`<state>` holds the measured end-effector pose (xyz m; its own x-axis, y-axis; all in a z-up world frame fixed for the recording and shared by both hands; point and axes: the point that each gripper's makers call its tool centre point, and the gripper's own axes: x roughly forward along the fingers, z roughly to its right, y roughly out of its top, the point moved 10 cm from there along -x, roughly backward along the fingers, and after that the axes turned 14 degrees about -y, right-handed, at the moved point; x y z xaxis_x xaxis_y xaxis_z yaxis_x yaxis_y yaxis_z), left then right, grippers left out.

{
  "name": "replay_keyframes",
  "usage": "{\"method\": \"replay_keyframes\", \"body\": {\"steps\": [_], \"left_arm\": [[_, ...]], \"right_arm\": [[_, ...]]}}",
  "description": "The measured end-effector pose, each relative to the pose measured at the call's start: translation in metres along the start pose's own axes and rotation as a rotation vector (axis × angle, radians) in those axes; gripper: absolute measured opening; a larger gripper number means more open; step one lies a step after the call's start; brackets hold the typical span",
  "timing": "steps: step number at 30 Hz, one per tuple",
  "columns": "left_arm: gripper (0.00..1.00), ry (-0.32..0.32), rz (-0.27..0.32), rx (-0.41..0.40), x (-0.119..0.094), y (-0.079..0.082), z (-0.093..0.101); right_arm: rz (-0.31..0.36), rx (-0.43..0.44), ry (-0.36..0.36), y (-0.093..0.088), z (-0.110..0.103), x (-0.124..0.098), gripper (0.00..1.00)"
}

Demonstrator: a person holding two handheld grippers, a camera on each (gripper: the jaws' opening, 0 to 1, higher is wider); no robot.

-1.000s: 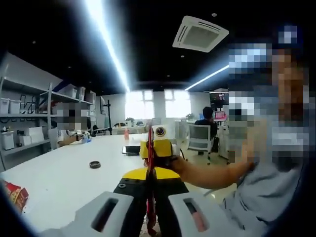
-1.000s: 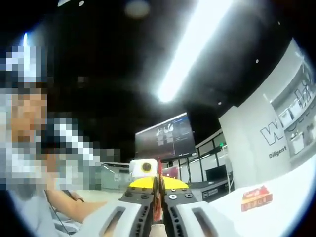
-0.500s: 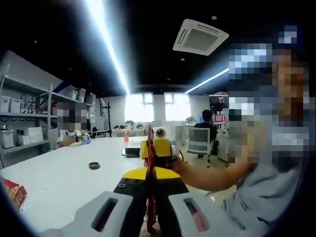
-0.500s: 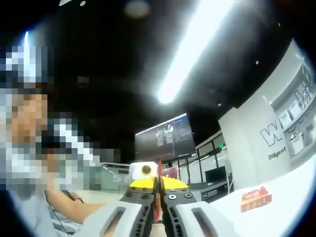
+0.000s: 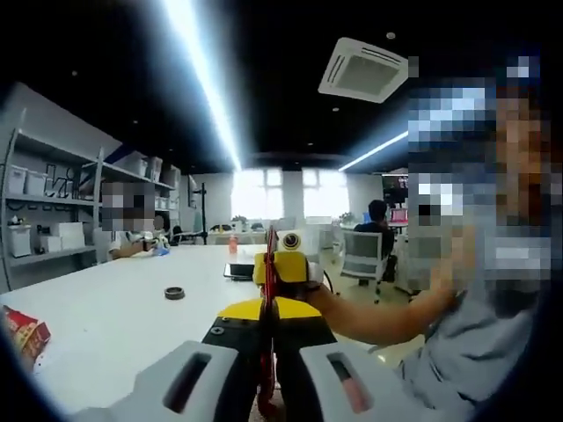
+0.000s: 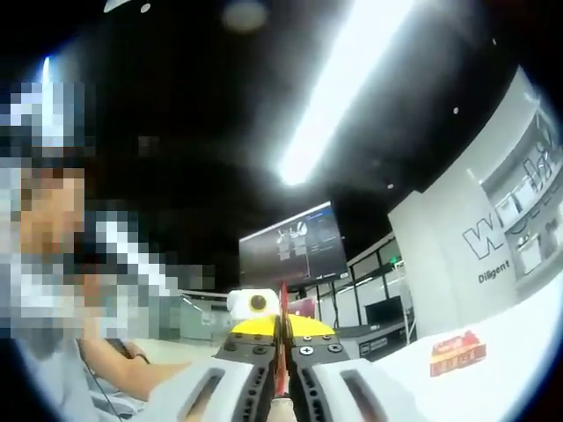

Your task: Tear open the coffee pouch, take out the coffee, and pour the coffee from the pouch into the cup

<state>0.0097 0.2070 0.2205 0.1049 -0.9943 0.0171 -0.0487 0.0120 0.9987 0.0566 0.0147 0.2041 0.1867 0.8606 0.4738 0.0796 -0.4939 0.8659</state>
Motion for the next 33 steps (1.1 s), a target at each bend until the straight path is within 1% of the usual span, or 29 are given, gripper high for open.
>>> {"method": "replay_keyframes", "body": {"steps": [1,3,4,5,6,7,8,11,13,15,18,20,21,23,26,28,29,30,33], "left_arm": [[0.06,0.000,0.002,-0.001,-0.0005,-0.0001,-0.0003],[0.13,0.015,0.028,-0.020,-0.0012,0.0004,-0.0015],[0.10,0.011,0.022,-0.041,-0.0010,-0.0005,-0.0005],[0.06,-0.008,0.007,-0.050,-0.0007,-0.0016,0.0008],[0.05,-0.005,0.006,-0.039,-0.0005,-0.0015,0.0013],[0.05,0.009,0.001,-0.012,-0.0007,-0.0013,0.0009],[0.06,0.004,0.002,-0.018,-0.0004,-0.0015,0.0016],[0.12,0.007,0.023,-0.032,-0.0006,-0.0013,0.0006],[0.07,-0.003,0.011,-0.038,-0.0007,-0.0024,0.0007],[0.07,0.000,0.001,-0.024,-0.0006,-0.0029,0.0012],[0.13,0.005,0.015,-0.037,-0.0014,-0.0025,0.0008],[0.09,-0.003,0.005,-0.048,-0.0016,-0.0036,0.0016],[0.07,-0.004,0.000,-0.039,-0.0013,-0.0040,0.0023],[0.08,-0.002,-0.004,-0.028,-0.0010,-0.0040,0.0030],[0.11,-0.002,0.004,-0.038,-0.0007,-0.0040,0.0038],[0.10,-0.009,0.004,-0.062,-0.0009,-0.0049,0.0040],[0.07,-0.014,-0.002,-0.056,-0.0008,-0.0052,0.0044],[0.06,-0.003,-0.013,-0.022,-0.0010,-0.0051,0.0035],[0.07,-0.011,-0.006,-0.029,-0.0012,-0.0036,0.0038]], "right_arm": [[0.000,0.003,0.000,0.0000,0.0009,0.0002,0.03],[0.007,0.008,0.002,0.0007,0.0005,0.0005,0.04],[0.016,0.011,0.004,0.0015,-0.0002,0.0008,0.04],[0.011,0.011,0.008,0.0015,-0.0010,0.0011,0.03],[0.012,0.005,0.006,0.0010,-0.0013,0.0013,0.03],[0.013,0.008,0.005,0.0012,0.0003,0.0011,0.03],[0.014,0.010,0.006,0.0012,0.0012,0.0008,0.03],[0.020,0.015,0.008,0.0018,0.0001,0.0003,0.03],[0.015,0.009,0.009,0.0019,-0.0005,0.0008,0.03],[0.011,0.007,0.009,0.0010,-0.0007,0.0010,0.03],[0.017,0.011,0.012,0.0017,-0.0008,0.0009,0.03],[0.021,0.012,0.015,0.0025,-0.0023,0.0014,0.03],[0.018,0.008,0.016,0.0025,-0.0027,0.0017,0.03],[0.016,0.003,0.016,0.0025,-0.0030,0.0017,0.03],[0.019,0.006,0.015,0.0031,-0.0032,0.0010,0.03],[0.025,0.010,0.016,0.0053,-0.0030,-0.0003,0.03],[0.024,0.011,0.017,0.0059,-0.0030,-0.0001,0.03],[0.020,0.006,0.015,0.0060,-0.0033,0.0003,0.03],[0.022,0.009,0.018,0.0075,-0.0019,0.0011,0.03]]}}
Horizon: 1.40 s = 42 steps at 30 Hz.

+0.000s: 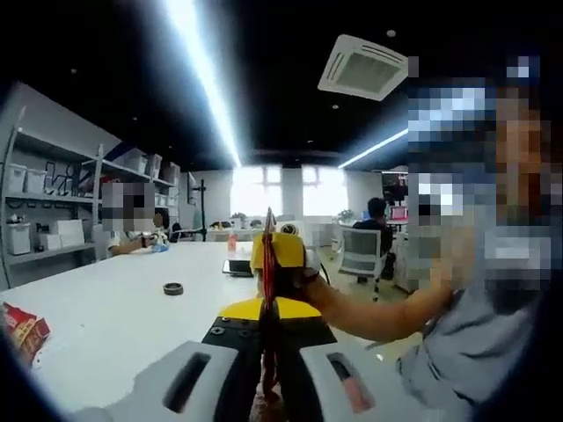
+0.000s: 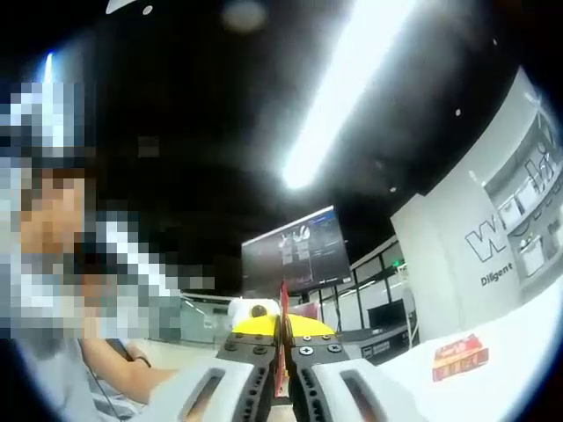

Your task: Tear open the coffee pouch, take out the coffee, and pour the coffee from the pouch into the cup

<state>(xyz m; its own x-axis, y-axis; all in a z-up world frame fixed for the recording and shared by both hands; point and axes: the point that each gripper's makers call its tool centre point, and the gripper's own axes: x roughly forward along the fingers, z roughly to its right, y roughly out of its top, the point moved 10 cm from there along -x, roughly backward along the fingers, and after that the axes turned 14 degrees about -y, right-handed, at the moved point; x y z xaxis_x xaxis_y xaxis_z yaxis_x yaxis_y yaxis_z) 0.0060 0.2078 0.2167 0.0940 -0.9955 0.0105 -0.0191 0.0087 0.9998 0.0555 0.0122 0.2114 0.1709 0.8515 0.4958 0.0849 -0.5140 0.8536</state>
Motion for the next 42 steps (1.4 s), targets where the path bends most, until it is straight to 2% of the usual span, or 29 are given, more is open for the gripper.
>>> {"method": "replay_keyframes", "body": {"steps": [2,4,6,11,14,17,19,20,22,26,28,30,35,37,39,42], "left_arm": [[0.14,0.005,0.013,-0.004,-0.0003,0.0012,-0.0011],[0.06,-0.002,0.004,-0.017,-0.0014,0.0004,-0.0001],[0.05,0.005,-0.012,0.016,-0.0019,-0.0002,0.0005],[0.12,0.016,0.004,-0.003,-0.0039,0.0023,-0.0010],[0.05,0.014,-0.018,0.016,-0.0052,0.0019,0.0000],[0.08,0.014,-0.017,0.018,-0.0057,0.0025,0.0000],[0.13,0.027,0.009,0.014,-0.0055,0.0033,-0.0022],[0.07,0.021,0.011,-0.003,-0.0056,0.0027,-0.0026],[0.05,0.003,0.000,0.002,-0.0048,0.0020,-0.0007],[0.12,0.035,0.001,0.026,-0.0043,0.0021,-0.0032],[0.08,0.019,0.002,0.004,-0.0048,0.0016,-0.0019],[0.06,0.022,-0.013,0.029,-0.0051,0.0014,0.0006],[0.12,0.039,-0.011,0.033,-0.0068,0.0018,0.0003],[0.06,0.035,-0.027,0.048,-0.0065,0.0015,0.0013],[0.05,0.032,-0.043,0.064,-0.0062,0.0012,0.0023],[0.09,0.028,-0.016,0.034,-0.0051,0.0024,0.0018]], "right_arm": [[0.006,-0.001,0.000,0.0010,-0.0005,0.0005,0.03],[0.005,0.001,-0.001,0.0017,0.0016,0.0007,0.03],[-0.001,0.000,-0.001,0.0005,0.0036,0.0017,0.03],[0.006,0.006,0.001,0.0019,0.0037,0.0038,0.03],[-0.001,-0.003,0.005,0.0013,0.0005,0.0057,0.03],[0.002,-0.001,0.004,0.0012,-0.0007,0.0052,0.03],[0.013,0.004,0.001,0.0025,0.0000,0.0044,0.03],[0.014,0.004,0.001,0.0027,-0.0006,0.0043,0.03],[0.008,0.001,-0.001,0.0023,-0.0009,0.0042,0.03],[0.016,0.006,-0.008,0.0031,0.0005,0.0030,0.03],[0.017,0.005,-0.008,0.0035,0.0006,0.0032,0.03],[0.012,0.002,-0.004,0.0025,-0.0013,0.0040,0.03],[0.016,0.015,0.000,0.0010,-0.0018,0.0034,0.03],[0.012,0.009,0.000,0.0008,-0.0031,0.0039,0.03],[0.008,0.004,0.000,0.0005,-0.0044,0.0044,0.03],[0.018,0.008,0.000,0.0030,-0.0028,0.0023,0.03]]}}
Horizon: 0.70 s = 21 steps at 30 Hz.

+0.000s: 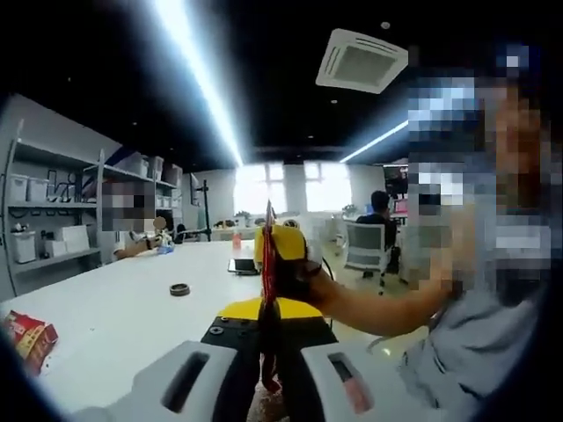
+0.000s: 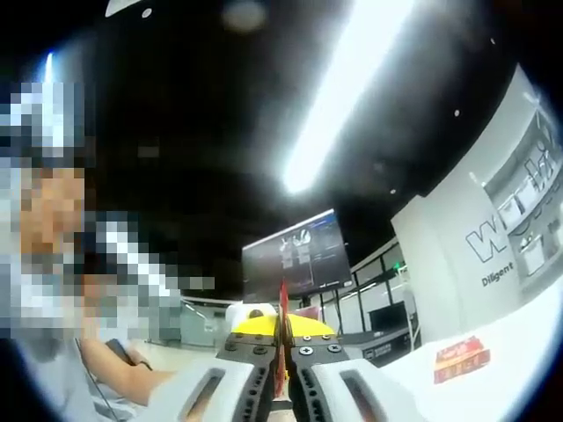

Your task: Tear open the coffee pouch, take out the coffee, and pour the coffee from the pouch into the cup

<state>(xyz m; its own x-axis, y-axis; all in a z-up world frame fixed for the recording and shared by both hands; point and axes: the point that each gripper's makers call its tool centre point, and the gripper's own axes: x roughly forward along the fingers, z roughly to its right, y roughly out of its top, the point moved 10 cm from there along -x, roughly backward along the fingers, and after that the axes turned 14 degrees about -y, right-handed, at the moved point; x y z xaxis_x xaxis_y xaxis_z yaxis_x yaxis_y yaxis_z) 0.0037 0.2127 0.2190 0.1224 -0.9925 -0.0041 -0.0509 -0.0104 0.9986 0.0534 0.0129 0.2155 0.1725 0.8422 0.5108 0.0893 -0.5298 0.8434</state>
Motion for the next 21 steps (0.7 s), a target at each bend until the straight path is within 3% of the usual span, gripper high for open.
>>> {"method": "replay_keyframes", "body": {"steps": [1,3,6,11,21], "left_arm": [[0.13,-0.001,0.009,-0.010,0.000,0.000,0.000],[0.06,-0.010,0.001,-0.007,0.001,0.000,0.000],[0.05,-0.012,-0.005,0.006,0.001,-0.001,0.000],[0.20,0.001,0.025,-0.023,0.000,-0.002,-0.001],[0.14,0.016,0.015,-0.003,-0.010,-0.006,0.003]], "right_arm": [[0.003,0.001,0.000,0.001,0.001,-0.001,0.03],[0.007,0.002,-0.001,0.002,0.002,-0.001,0.03],[0.002,0.000,-0.001,0.002,0.003,-0.001,0.03],[0.010,0.001,-0.004,0.006,0.009,-0.002,0.03],[0.011,0.001,-0.012,0.007,0.005,-0.007,0.03]]}}
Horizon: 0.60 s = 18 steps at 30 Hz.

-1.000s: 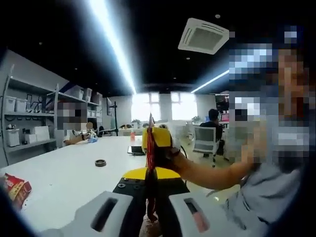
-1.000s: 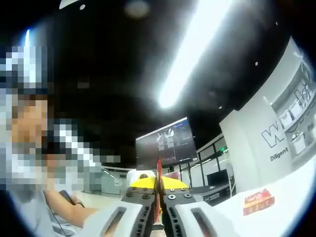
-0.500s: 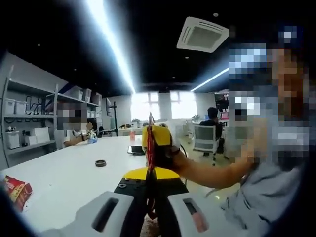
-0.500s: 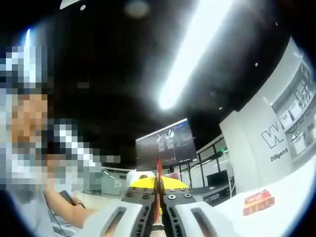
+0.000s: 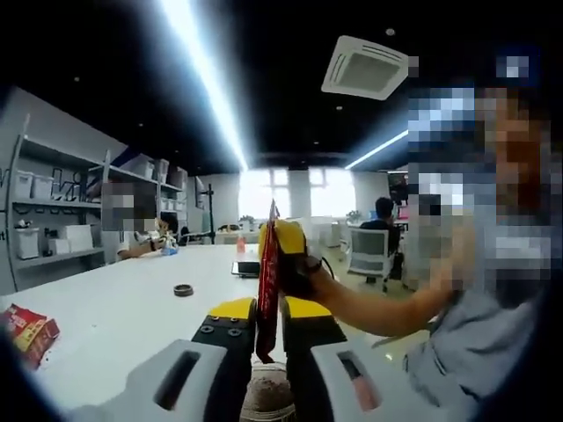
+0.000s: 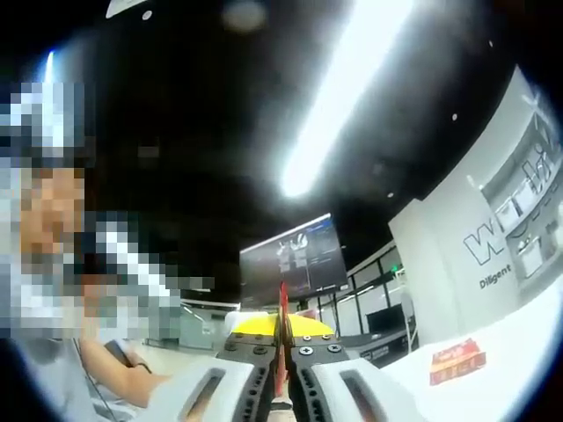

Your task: Tear open the coffee pouch, take out the coffee, and pour the coffee from the pouch into the cup

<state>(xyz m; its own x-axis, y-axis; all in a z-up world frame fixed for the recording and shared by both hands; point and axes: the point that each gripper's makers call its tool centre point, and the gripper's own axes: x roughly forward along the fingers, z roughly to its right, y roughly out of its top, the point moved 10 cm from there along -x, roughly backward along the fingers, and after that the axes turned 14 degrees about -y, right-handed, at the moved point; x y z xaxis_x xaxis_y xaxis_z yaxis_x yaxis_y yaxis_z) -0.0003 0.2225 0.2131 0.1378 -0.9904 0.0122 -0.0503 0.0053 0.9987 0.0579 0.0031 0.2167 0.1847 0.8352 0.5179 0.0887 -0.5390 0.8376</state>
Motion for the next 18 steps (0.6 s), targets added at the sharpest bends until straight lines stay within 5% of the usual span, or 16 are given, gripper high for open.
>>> {"method": "replay_keyframes", "body": {"steps": [12,18], "left_arm": [[0.04,0.001,-0.012,0.035,-0.0094,-0.0086,0.0036],[0.04,0.000,-0.018,0.033,-0.0094,-0.0103,0.0043]], "right_arm": [[0.000,0.023,0.009,-0.0065,-0.0024,0.0039,0.04],[-0.003,0.008,0.017,-0.0055,-0.0015,0.0056,0.17]]}}
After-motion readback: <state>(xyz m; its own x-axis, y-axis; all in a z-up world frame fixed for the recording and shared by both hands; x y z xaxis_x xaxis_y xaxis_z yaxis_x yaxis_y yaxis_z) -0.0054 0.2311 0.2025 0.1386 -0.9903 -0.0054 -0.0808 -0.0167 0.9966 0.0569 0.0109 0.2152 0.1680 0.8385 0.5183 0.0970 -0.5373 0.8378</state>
